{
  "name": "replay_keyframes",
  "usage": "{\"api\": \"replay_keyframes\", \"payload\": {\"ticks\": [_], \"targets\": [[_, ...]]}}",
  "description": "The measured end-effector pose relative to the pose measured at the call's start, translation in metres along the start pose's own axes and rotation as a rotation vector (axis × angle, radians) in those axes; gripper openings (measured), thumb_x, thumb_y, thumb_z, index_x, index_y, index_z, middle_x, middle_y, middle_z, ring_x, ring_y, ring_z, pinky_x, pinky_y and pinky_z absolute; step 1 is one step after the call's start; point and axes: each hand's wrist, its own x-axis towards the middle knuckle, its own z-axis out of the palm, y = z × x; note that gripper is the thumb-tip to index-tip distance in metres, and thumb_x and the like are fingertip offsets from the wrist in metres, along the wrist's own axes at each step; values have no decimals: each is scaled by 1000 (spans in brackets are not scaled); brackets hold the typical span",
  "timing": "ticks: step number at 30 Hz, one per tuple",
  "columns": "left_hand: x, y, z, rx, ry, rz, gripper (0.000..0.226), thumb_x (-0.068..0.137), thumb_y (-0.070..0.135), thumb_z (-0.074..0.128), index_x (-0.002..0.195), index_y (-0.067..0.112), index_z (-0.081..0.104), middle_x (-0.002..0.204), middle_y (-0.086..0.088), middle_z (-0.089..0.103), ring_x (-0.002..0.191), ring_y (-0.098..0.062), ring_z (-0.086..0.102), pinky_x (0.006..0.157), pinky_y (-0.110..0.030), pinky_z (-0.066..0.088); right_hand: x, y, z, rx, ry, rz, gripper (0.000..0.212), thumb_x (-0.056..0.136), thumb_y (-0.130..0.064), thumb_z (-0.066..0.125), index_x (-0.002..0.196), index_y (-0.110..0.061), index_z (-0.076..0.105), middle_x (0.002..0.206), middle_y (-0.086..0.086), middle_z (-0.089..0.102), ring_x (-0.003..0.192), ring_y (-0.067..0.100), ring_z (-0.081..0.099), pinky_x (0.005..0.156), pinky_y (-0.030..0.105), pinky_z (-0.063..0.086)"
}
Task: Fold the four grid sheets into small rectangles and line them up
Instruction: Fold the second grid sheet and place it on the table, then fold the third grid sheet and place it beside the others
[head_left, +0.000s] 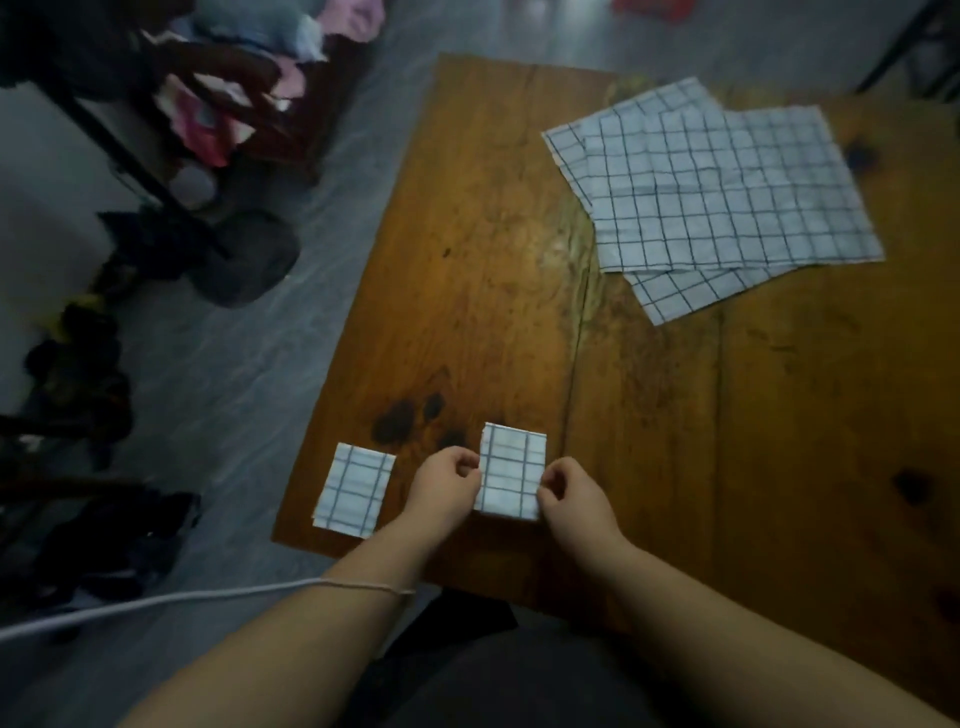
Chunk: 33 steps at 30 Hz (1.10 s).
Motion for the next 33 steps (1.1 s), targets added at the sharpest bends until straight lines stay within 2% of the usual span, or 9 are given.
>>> {"api": "replay_keyframes", "payload": {"ticks": [4,7,10,13,16,20,23,28,33], "targets": [[21,-4,-6,188,-78,65,12,98,23,58,110,25,62,96,8,63,86,-6,57,66,-23,46,6,0,26,-77,115,94,13,97,-24,62,102,-35,56,99,-13,62,88,2,61,72,23,56],[20,-8,-5,288,-98,117,5,98,26,59,100,27,56,92,6,62,83,-10,60,69,-28,52,3,0,31,-162,164,96,14,96,-26,64,103,-37,56,98,-14,61,90,3,61,73,24,56],[25,-10,-7,461,-120,227,11,96,31,60,97,27,50,92,7,56,81,-11,57,71,-35,53,1,-2,35,-273,205,72,15,95,-31,63,108,-36,57,102,-16,58,92,4,59,76,24,54],[26,-7,-8,689,-104,354,18,96,34,58,110,27,50,100,6,51,87,-13,54,74,-37,55,-4,-1,34,-420,193,10,20,96,-34,60,115,-35,56,106,-15,54,95,5,54,80,26,54],[24,-4,-10,827,-93,493,33,96,34,57,127,25,49,115,3,50,100,-15,51,80,-33,54,-18,1,25,-512,165,-43,30,97,-36,56,127,-33,54,116,-12,54,102,7,51,84,28,53],[7,7,-9,915,-68,649,48,97,41,53,140,22,44,145,-2,43,130,-21,42,104,-36,45,-50,19,3,-529,201,-69,45,98,-33,53,142,-30,44,137,-9,49,121,11,48,100,30,46],[-13,20,3,948,-105,723,59,100,47,48,151,22,33,160,-4,30,148,-23,25,119,-39,29,-76,37,-17,-503,246,-33,53,100,-37,50,150,-28,36,153,-7,39,141,14,35,116,35,35],[-62,67,62,975,-148,913,66,102,52,38,159,27,16,168,-3,13,154,-23,9,124,-42,10,-130,85,-75,-414,376,52,59,103,-42,41,158,-27,24,165,-3,22,152,16,16,123,38,19],[-138,119,158,1016,-123,1099,69,100,52,40,159,30,12,168,-2,12,155,-23,7,125,-44,10,-197,156,-137,-373,576,103,64,103,-46,40,159,-33,14,169,-5,9,155,16,4,124,39,9]]}}
